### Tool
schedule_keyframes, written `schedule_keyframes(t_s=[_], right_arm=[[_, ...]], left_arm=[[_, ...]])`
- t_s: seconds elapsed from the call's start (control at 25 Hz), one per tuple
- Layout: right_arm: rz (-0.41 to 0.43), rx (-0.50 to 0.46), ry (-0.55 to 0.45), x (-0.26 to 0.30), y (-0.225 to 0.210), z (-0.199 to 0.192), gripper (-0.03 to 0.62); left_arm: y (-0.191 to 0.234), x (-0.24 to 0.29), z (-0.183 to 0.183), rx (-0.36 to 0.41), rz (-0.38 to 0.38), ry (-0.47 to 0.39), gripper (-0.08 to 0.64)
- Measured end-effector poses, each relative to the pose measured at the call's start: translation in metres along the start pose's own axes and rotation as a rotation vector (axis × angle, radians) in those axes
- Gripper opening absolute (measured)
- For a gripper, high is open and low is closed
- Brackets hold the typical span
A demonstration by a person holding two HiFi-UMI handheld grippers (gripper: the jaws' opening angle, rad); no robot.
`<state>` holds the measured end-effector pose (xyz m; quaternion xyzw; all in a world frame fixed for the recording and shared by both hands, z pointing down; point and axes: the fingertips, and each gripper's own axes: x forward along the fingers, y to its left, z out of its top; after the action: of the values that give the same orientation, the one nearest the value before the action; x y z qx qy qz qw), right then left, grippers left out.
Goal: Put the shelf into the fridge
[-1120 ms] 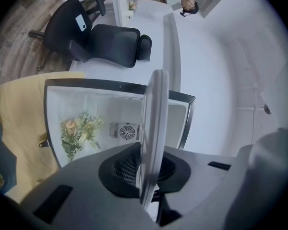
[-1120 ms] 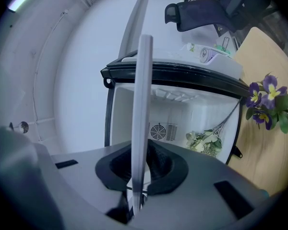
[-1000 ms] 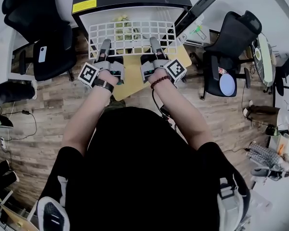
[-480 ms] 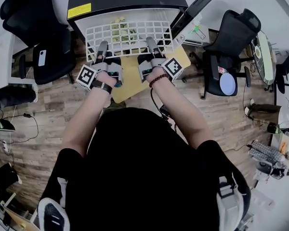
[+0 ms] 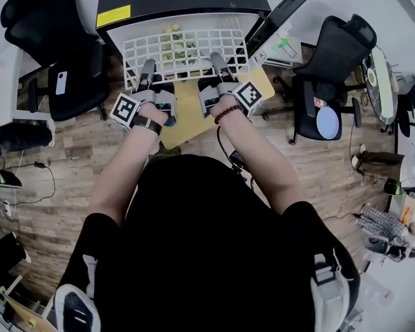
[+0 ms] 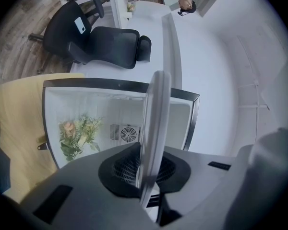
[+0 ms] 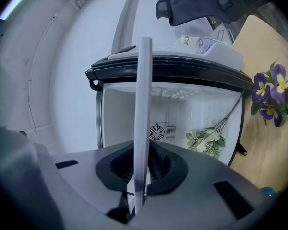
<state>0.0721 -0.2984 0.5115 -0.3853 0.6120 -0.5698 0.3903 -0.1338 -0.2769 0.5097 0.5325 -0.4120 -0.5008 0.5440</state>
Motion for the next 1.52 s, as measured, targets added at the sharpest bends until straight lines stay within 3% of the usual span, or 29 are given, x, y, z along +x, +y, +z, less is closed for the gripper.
schedule_keyframes(t_s=[0.16, 0.52, 0.64, 1.04, 1.52], right_arm=[[-0.005, 0.011, -0.004, 0.001, 0.000, 0.001, 0.041], [-0.018, 0.003, 0.002, 0.009, -0.006, 0.003, 0.041], [-0.022, 0.013, -0.001, 0.010, -0.006, 0.004, 0.041], [-0.026, 0.008, -0.003, 0.024, -0.002, 0.009, 0.041], [-0.053, 0.008, -0.019, 0.034, -0.002, 0.012, 0.041]], left_arm=[[0.006, -0.003, 0.001, 0.034, 0.013, 0.007, 0.037], [0.008, 0.006, 0.005, 0.028, 0.015, -0.011, 0.038], [0.015, 0.006, 0.009, 0.066, 0.016, -0.002, 0.038], [0.000, 0.021, 0.004, 0.019, -0.004, -0.008, 0.037], [0.013, 0.030, 0.015, 0.076, 0.024, 0.015, 0.038]])
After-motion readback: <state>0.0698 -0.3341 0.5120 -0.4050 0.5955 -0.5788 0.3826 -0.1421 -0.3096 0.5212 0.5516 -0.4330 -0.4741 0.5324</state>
